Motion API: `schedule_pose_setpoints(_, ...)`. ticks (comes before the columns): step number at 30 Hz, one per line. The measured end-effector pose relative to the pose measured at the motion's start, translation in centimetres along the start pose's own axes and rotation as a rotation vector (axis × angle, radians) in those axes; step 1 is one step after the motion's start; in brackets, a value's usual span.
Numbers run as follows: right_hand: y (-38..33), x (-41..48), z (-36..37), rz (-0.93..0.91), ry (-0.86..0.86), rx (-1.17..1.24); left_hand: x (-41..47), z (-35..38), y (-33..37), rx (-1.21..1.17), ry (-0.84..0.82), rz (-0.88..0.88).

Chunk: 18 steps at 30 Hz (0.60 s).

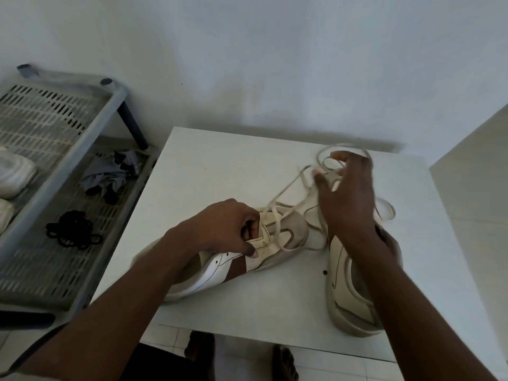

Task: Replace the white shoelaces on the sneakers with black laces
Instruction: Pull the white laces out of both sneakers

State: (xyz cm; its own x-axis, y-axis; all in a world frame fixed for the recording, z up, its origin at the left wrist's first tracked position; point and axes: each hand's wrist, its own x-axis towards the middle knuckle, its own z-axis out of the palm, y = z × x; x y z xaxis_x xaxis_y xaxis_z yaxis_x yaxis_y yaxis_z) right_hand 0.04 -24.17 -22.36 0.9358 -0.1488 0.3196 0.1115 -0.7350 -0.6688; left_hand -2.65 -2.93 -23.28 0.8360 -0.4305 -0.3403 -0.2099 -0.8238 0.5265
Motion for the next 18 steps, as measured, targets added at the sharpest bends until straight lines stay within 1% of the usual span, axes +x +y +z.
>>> schedule_pose_setpoints(1, -0.3, -0.2, 0.2, -0.107, -0.118, -0.061, 0.0, 0.0, 0.0, -0.001, -0.001, -0.003)
schedule_pose_setpoints(3, -1.4, -0.7, 0.5, -0.292, -0.414, -0.117, 0.1, 0.0, 0.0, 0.020, 0.005, 0.002)
schedule_pose_setpoints(4, -1.9, -1.1, 0.8, -0.339, -0.568, -0.125, 0.2, 0.0, 0.0, 0.037, 0.011, 0.007)
schedule_pose_setpoints(5, -2.1, -1.7, 1.4, -0.365, -0.686, -0.159, 0.2, 0.0, 0.1, 0.053, 0.018, 0.013)
schedule_pose_setpoints(6, -2.1, -2.2, 2.0, -0.395, -0.757, -0.214, 0.2, 0.1, 0.0, 0.060, 0.028, 0.018)
schedule_pose_setpoints(8, -1.6, -2.8, 2.9, -0.412, -0.793, -0.257, 0.3, 0.0, 0.0, 0.049, 0.038, 0.028)
schedule_pose_setpoints(15, -0.7, -2.9, 3.2, -0.455, -0.757, -0.146, 0.1, 0.0, 0.0, 0.048, 0.032, 0.002)
schedule_pose_setpoints(18, -0.6, -3.1, 3.5, -0.473, -0.774, -0.088, 0.0, -0.1, 0.1, 0.043, 0.040, 0.001)
